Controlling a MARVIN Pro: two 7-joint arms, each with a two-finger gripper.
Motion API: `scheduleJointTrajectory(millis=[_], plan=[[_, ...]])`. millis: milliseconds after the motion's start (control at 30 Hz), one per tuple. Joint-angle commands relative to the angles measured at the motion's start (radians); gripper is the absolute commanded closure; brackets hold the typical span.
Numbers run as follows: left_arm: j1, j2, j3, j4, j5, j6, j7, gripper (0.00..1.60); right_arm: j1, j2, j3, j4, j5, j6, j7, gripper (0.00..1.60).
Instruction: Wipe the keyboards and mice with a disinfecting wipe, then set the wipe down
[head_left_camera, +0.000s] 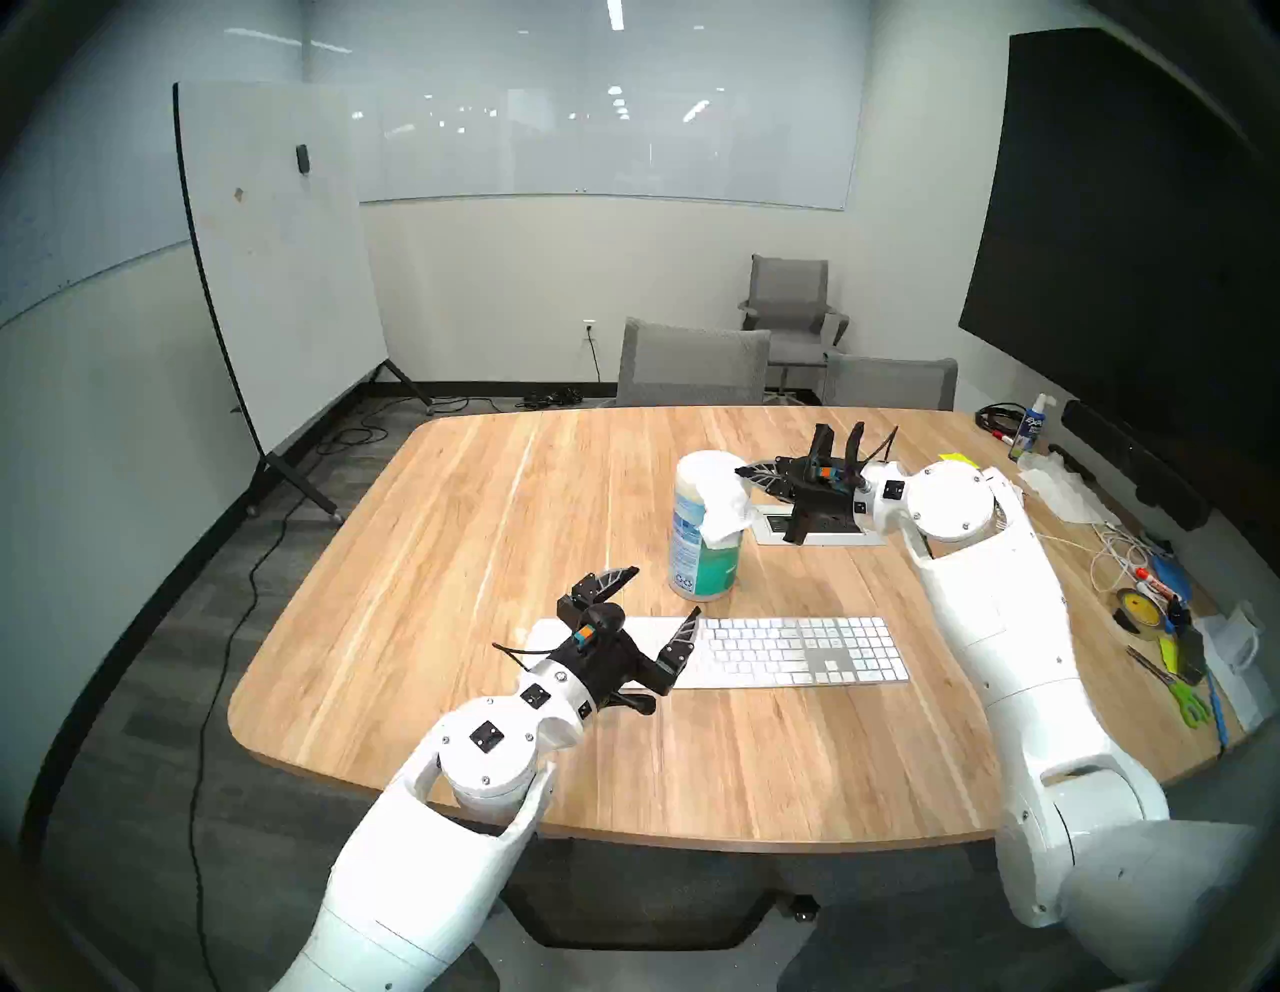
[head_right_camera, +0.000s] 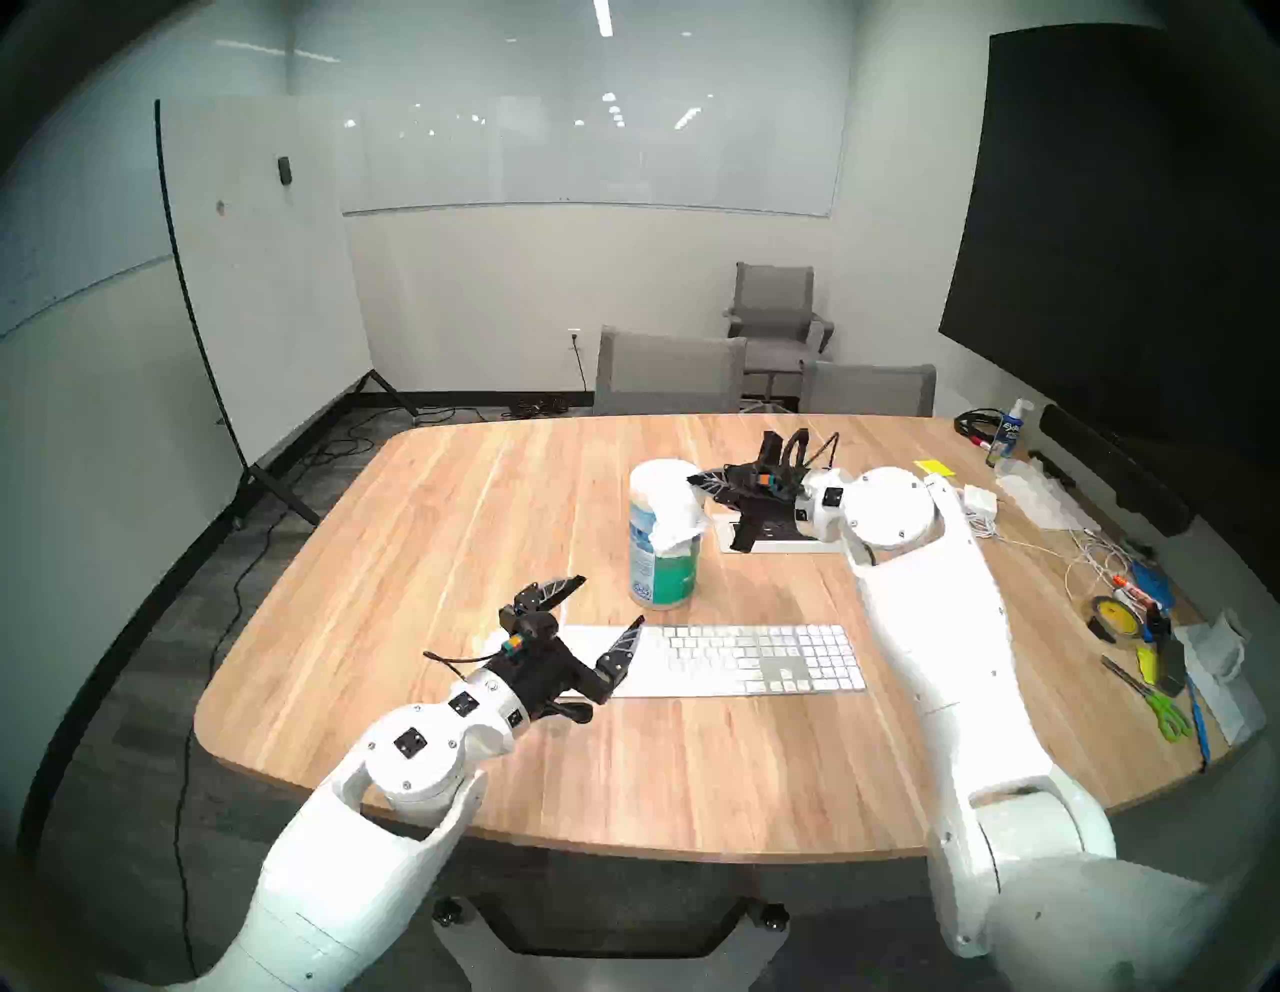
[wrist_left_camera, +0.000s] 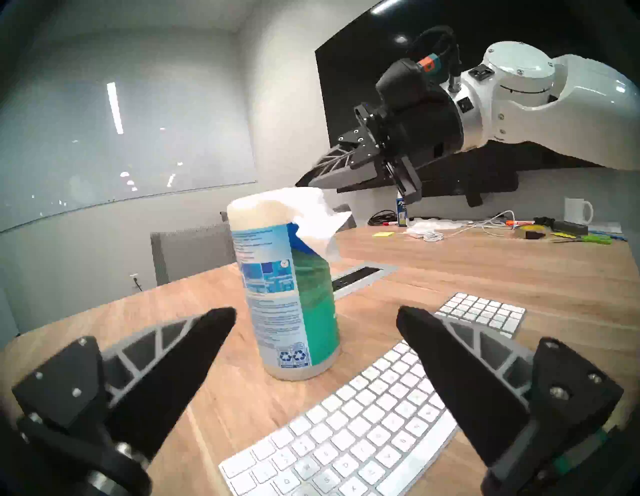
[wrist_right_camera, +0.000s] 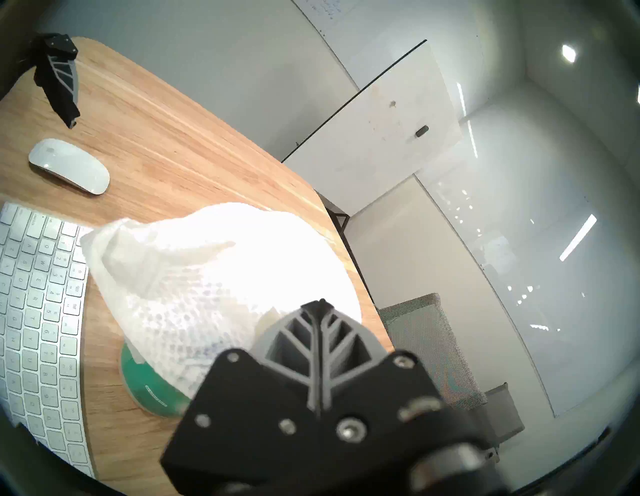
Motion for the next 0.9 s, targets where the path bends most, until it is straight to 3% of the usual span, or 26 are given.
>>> scheduleJointTrajectory(millis=[0, 400, 867], plan=[[-0.073, -0.017, -0.009, 0.013, -0.018, -0.013, -0.018, 0.00, 0.004, -0.002, 0.002, -0.008, 0.002, 0.001, -0.001, 1.60], [-0.171, -0.046, -0.002, 0.139, -0.030, -0.034, -0.055, 0.00, 0.004, -0.002, 0.002, -0.008, 0.002, 0.001, -0.001, 1.60], [-0.199, -0.066, 0.034, 0.171, -0.010, -0.053, -0.052, 0.14, 0.004, -0.002, 0.002, -0.009, 0.002, 0.002, -0.001, 1.60]])
